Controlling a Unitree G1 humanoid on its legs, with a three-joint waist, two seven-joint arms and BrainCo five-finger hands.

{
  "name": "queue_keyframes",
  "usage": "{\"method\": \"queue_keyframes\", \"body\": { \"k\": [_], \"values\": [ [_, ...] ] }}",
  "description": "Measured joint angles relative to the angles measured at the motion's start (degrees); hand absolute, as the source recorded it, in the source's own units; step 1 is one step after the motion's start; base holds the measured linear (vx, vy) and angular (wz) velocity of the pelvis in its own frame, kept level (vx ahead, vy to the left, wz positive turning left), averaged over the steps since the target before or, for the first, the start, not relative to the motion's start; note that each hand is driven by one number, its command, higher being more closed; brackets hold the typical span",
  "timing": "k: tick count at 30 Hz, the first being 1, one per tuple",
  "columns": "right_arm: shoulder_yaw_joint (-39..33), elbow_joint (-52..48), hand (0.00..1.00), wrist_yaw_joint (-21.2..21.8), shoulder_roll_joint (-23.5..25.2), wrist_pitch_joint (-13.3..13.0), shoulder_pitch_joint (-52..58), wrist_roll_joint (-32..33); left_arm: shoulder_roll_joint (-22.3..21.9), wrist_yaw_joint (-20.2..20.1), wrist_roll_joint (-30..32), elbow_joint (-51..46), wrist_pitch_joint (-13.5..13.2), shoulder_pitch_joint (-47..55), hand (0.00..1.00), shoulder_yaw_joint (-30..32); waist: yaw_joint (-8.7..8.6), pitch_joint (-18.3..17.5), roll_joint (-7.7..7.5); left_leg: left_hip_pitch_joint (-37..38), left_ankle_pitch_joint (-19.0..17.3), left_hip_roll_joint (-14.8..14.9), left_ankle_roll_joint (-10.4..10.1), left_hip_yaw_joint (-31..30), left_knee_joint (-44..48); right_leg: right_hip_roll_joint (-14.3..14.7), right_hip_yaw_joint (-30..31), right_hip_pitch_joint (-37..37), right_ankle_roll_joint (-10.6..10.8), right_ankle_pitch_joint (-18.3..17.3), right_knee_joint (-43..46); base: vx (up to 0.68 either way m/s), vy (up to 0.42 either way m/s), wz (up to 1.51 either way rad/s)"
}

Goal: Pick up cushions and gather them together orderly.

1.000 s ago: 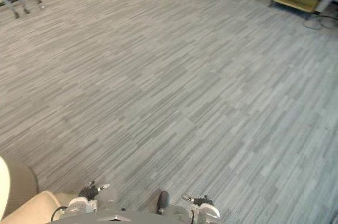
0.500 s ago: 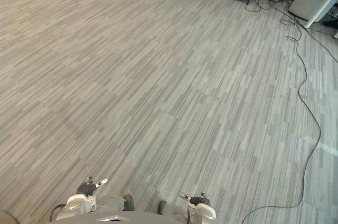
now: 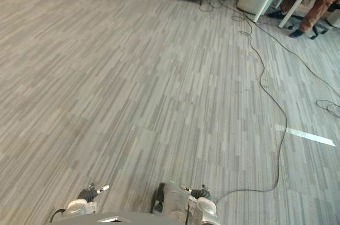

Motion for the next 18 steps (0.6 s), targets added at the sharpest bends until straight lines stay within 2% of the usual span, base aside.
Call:
{"method": "queue_keyframes", "body": {
  "k": [2, 4, 5, 7, 8, 9, 11, 13, 15, 16, 17, 18],
  "values": [
    [-0.3, 1.6, 0.0, 0.0, -1.1, 0.1, -2.7, 0.0, -0.8, -0.2, 0.0, 0.9, -0.1, -1.2, 0.0, -0.4, -0.29, 1.4, 1.65, -1.2, 0.9, 0.3, -0.8, -2.1, -1.3, 1.2, 0.5, 0.3, -0.6, -1.2, -1.1, 0.42, -0.152, -0.19],
    [-1.8, 3.1, 0.0, 0.0, -1.2, 0.0, -2.9, 0.0, -1.4, -0.1, 0.0, 1.0, -0.1, -1.3, 0.0, 0.1, -0.32, 1.5, 1.74, -1.4, 3.6, 0.4, -0.9, -3.7, -3.6, 1.4, 0.3, 1.6, -0.9, -3.3, -0.7, 0.31, -0.161, 0.04],
    [-2.3, 3.2, 0.0, 0.0, -1.1, 0.1, -2.5, 0.3, -1.5, -0.1, 0.0, 0.8, -0.1, -0.9, 0.0, 0.3, -0.4, 1.6, 1.57, -1.2, 4.6, 1.4, -1.4, -4.2, -0.2, 1.9, -0.2, 4.0, -0.3, -5.3, -0.8, 0.33, -0.176, 0.27],
    [-1.7, 3.2, 0.0, -0.1, -1.1, 0.1, -1.5, 0.2, -1.3, -0.2, 0.1, 0.2, -0.1, -0.9, 0.0, 1.4, -0.81, 1.6, 1.51, -5.6, 5.6, 3.5, -2.5, -4.8, 13.7, 2.5, -1.1, 8.1, 1.4, -7.7, -2.1, 0.27, -0.143, 0.31],
    [-0.9, 3.1, 0.0, -0.1, -1.0, 0.1, -1.2, 0.2, -1.4, -0.2, 0.2, -0.9, -0.1, -0.7, 0.0, 1.9, -0.91, 1.7, 1.58, -11.7, 9.7, 5.3, -3.7, -5.5, 27.0, 2.8, -1.2, 10.7, 1.4, -8.1, -3.8, 0.21, -0.079, 0.09],
    [-0.4, 2.8, 0.0, -0.2, -1.3, 0.0, -1.0, 0.6, -1.6, -0.2, 0.4, -1.7, -0.1, -0.3, 0.0, 2.5, -0.55, 2.0, 1.84, -16.8, 9.6, 7.7, -3.6, -5.6, 37.4, 3.8, -1.1, 12.6, 1.1, -8.4, -5.4, 0.21, -0.052, -0.01],
    [-0.3, 2.7, 0.0, -0.5, -1.4, -0.1, -0.8, 2.0, -1.6, -0.2, 0.5, -2.8, -0.1, 0.2, 0.0, 2.9, -0.05, 2.5, 2.23, -22.5, 6.8, 9.8, -2.8, -4.0, 45.2, 4.5, -0.5, 15.9, 0.4, -9.5, -6.7, 0.2, 0.008, -0.15],
    [-0.2, 2.7, 0.0, -0.6, -1.4, -0.1, -0.6, 3.6, -1.6, -0.1, 0.3, -4.4, -0.2, 0.4, 0.0, 3.1, 1.06, 2.8, 1.86, -26.5, 4.1, 9.9, -2.1, -2.4, 44.5, 4.5, 1.2, 19.2, 0.8, -10.0, -8.3, 0.26, 0.038, -0.36],
    [-0.4, 2.6, 0.0, -0.9, -1.2, -0.1, -0.3, 4.7, -1.9, -0.1, -0.5, -5.5, -0.5, 0.5, 0.0, 3.5, 1.87, 2.8, 1.6, -29.3, 2.6, 9.3, -1.3, -0.3, 37.2, 3.9, 2.9, 21.8, 1.2, -10.2, -9.9, 0.31, 0.117, -0.55],
    [-0.8, 2.1, 0.0, -1.9, -0.8, -0.1, -0.1, 5.7, -2.0, -0.1, -1.1, -5.9, -0.7, 0.6, 0.0, 3.6, 1.77, 2.9, 1.39, -31.8, 2.6, 7.5, -1.0, 0.1, 25.4, 2.7, 4.8, 24.0, 2.7, -11.1, -10.9, 0.41, 0.219, -0.47],
    [-1.4, 1.9, 0.0, -1.9, -0.6, -0.1, -0.1, 5.8, -2.0, -0.1, -1.1, -5.9, -0.8, 0.6, 0.0, 3.7, 1.82, 2.9, 1.34, -32.8, 3.0, 6.7, -1.2, -0.2, 21.3, 2.0, 5.4, 24.7, 3.2, -11.4, -11.4, 0.5, 0.291, -0.56],
    [-1.9, 1.9, 0.0, -1.9, -0.3, 0.0, 0.0, 5.8, -2.2, -0.1, -1.2, -6.0, -1.1, 0.6, 0.0, 3.7, 2.05, 2.7, 1.03, -34.0, 5.6, 5.0, -1.7, -1.0, 12.6, 0.8, 6.7, 25.6, 4.7, -12.2, -12.2, 0.38, 0.246, -0.43]
  ]
}}
